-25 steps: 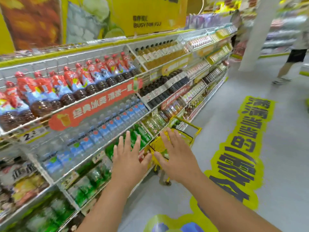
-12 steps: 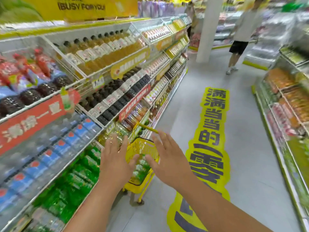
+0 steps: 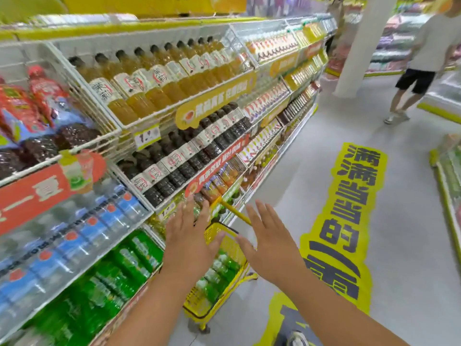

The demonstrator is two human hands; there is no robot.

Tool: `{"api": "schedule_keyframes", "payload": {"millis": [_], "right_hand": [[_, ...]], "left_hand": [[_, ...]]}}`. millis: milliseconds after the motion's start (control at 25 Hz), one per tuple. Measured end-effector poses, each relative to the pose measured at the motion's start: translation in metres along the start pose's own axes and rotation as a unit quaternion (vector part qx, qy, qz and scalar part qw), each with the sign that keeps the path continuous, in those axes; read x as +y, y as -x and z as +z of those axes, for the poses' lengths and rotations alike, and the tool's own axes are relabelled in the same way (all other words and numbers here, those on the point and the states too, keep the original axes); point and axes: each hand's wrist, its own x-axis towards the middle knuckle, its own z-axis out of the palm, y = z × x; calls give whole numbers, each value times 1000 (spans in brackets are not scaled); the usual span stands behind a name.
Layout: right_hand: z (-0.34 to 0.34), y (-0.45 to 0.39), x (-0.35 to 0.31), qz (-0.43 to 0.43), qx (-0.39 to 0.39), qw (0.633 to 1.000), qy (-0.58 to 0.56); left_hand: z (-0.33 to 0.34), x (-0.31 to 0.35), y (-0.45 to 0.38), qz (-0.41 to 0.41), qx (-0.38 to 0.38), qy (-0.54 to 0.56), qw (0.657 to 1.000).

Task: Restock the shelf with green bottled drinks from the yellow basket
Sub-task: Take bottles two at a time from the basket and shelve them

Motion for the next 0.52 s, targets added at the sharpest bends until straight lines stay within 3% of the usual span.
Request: {"api": "schedule_keyframes", "payload": {"millis": [280, 520], "right_hand": [[30, -109, 78, -139, -75, 987, -2], [57, -168, 97, -218, -132, 967, -9]], "left_hand": [[51, 26, -49, -167, 11, -11, 986], [82, 44, -64, -270, 28, -26, 962]]}}
